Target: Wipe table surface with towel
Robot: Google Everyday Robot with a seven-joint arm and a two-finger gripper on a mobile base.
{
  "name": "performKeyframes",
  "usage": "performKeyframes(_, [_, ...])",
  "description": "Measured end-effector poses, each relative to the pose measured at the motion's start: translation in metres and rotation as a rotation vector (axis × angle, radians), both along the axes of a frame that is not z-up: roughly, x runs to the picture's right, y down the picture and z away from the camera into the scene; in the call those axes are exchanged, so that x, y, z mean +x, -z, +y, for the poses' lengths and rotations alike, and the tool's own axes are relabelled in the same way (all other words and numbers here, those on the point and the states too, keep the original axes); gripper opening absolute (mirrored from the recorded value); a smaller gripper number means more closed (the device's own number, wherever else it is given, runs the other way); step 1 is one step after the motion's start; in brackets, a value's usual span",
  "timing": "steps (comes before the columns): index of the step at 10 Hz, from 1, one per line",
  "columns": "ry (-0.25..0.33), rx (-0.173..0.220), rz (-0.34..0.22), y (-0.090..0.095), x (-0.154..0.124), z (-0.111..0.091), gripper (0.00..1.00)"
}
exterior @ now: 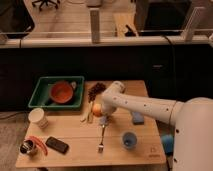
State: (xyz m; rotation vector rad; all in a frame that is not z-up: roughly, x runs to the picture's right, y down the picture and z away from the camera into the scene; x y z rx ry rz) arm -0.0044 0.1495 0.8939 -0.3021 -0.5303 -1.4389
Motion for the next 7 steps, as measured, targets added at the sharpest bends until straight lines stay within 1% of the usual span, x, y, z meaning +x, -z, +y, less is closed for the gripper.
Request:
performKeyframes(1, [0.004, -0.013, -0.011, 0.005, -0.005, 0.006, 0.0])
performKeyframes(3, [-0.011, -0.039, -0.016, 0.019, 0.002, 0.016, 0.0])
performKeyframes(5, [-0.033, -0.056, -0.012, 0.037, 0.027, 0.022, 0.0])
performKeyframes(6, [-0.045, -0.059, 0.0, 0.045, 0.045, 0.022, 0.0])
performKeyframes(7, [-0.057, -0.065, 0.016, 0.053, 0.069, 0.021, 0.0])
